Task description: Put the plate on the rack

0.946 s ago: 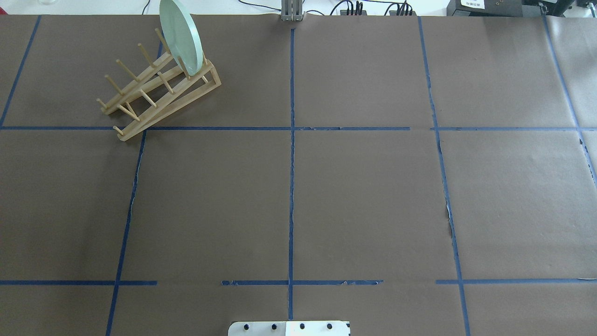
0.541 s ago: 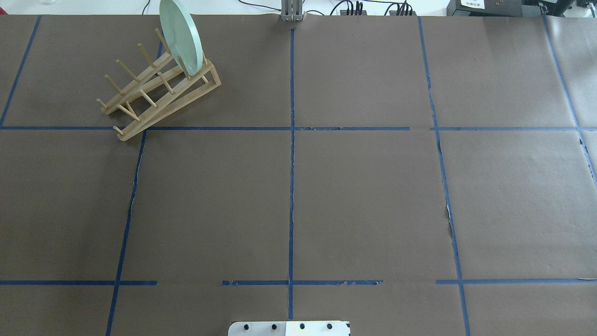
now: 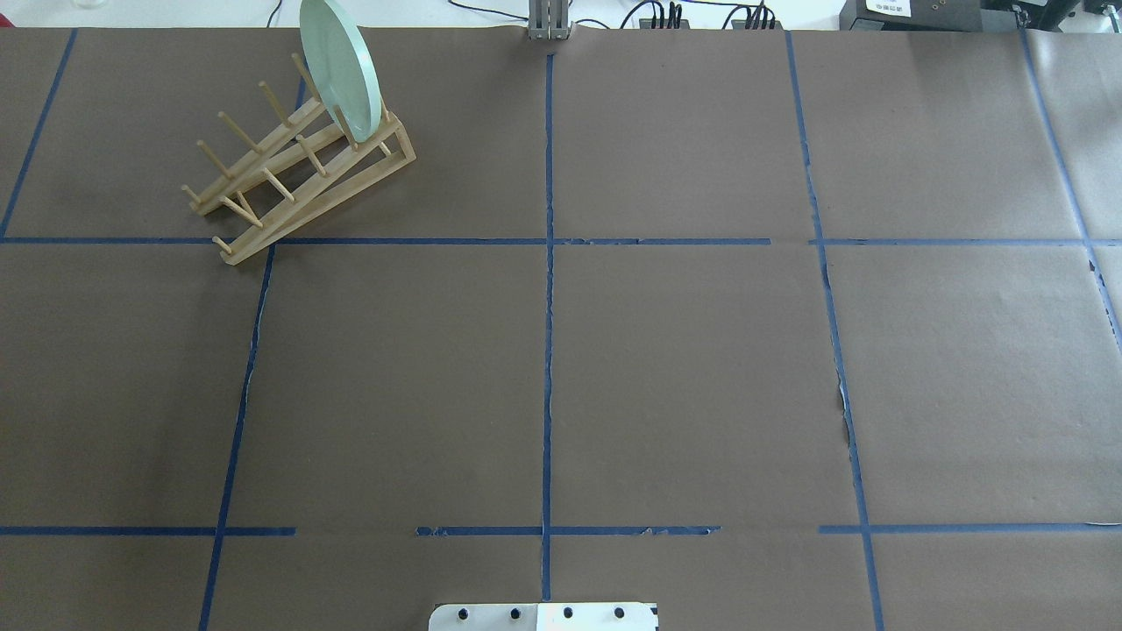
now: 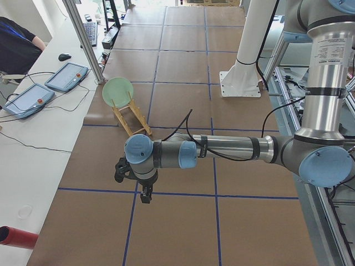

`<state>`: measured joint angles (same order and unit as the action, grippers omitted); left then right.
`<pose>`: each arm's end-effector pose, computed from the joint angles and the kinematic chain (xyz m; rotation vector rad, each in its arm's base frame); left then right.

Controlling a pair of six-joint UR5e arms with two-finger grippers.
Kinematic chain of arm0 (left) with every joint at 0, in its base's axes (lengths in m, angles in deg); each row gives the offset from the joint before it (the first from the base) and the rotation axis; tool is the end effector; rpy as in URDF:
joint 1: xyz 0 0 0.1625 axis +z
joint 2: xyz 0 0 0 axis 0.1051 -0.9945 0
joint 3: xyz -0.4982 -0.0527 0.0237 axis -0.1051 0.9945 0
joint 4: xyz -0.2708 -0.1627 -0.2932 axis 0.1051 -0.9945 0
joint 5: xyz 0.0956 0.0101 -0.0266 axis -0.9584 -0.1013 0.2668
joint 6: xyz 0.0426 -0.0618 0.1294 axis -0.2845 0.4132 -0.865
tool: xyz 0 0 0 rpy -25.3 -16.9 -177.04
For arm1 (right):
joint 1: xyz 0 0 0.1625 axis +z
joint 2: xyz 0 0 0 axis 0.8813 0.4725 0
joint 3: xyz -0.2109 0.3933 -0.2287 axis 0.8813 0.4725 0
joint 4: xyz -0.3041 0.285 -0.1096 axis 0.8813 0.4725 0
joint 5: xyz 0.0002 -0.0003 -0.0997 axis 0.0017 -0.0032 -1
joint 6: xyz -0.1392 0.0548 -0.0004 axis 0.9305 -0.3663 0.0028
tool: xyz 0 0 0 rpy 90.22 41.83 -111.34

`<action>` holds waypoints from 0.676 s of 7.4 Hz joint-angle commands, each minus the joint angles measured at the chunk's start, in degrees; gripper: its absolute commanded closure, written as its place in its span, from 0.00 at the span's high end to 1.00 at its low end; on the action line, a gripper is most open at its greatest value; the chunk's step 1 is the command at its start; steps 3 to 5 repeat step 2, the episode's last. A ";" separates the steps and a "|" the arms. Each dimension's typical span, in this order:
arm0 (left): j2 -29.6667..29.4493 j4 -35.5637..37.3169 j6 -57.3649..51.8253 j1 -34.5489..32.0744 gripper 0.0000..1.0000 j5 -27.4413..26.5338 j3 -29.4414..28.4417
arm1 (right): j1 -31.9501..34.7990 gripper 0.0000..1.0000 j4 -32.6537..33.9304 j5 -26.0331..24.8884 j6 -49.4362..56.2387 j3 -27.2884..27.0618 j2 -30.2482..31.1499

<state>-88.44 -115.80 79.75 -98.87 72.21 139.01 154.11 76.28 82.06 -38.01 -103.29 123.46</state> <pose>-0.0512 -0.5153 0.7572 0.0478 0.8027 0.0593 0.0514 -0.4384 0.8160 -0.0641 -0.7324 0.0123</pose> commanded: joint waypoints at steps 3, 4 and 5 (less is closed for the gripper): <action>0.00 0.02 -0.06 0.11 1.00 0.00 -0.02 | -0.02 1.00 0.00 0.00 0.00 0.00 0.00; 0.00 0.02 -0.06 0.11 1.00 0.00 -0.02 | -0.02 1.00 0.00 0.00 0.00 0.00 0.00; 0.00 0.02 -0.06 0.11 1.00 0.00 -0.02 | -0.02 1.00 0.00 0.00 0.00 0.00 0.00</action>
